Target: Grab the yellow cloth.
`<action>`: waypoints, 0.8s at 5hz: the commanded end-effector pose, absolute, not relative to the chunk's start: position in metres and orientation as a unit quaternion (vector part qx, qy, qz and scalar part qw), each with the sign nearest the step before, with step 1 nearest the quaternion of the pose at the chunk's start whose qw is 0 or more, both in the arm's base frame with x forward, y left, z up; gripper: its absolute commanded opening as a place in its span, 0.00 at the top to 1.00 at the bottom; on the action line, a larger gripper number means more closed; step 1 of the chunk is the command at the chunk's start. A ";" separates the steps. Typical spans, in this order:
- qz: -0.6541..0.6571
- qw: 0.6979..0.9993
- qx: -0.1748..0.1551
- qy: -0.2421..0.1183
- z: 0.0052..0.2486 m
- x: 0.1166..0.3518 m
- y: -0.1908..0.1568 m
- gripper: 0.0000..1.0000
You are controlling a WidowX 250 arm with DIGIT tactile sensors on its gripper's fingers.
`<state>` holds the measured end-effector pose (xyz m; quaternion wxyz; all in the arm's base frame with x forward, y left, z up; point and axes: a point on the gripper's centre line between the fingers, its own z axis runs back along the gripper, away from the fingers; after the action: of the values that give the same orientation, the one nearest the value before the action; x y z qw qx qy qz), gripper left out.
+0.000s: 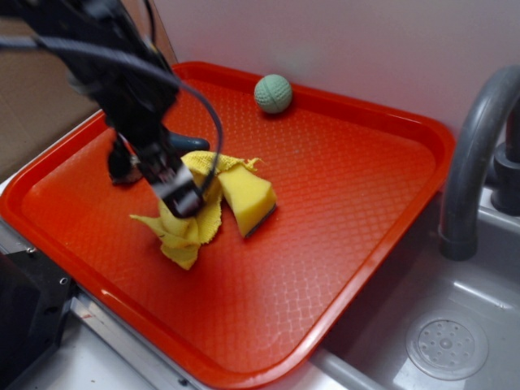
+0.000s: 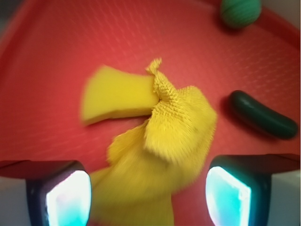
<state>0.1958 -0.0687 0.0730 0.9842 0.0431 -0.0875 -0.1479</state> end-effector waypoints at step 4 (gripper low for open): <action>-0.205 0.975 0.055 -0.063 0.044 0.221 -0.034 1.00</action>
<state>0.2122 -0.0334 0.0362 0.9759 0.0523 -0.0372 -0.2085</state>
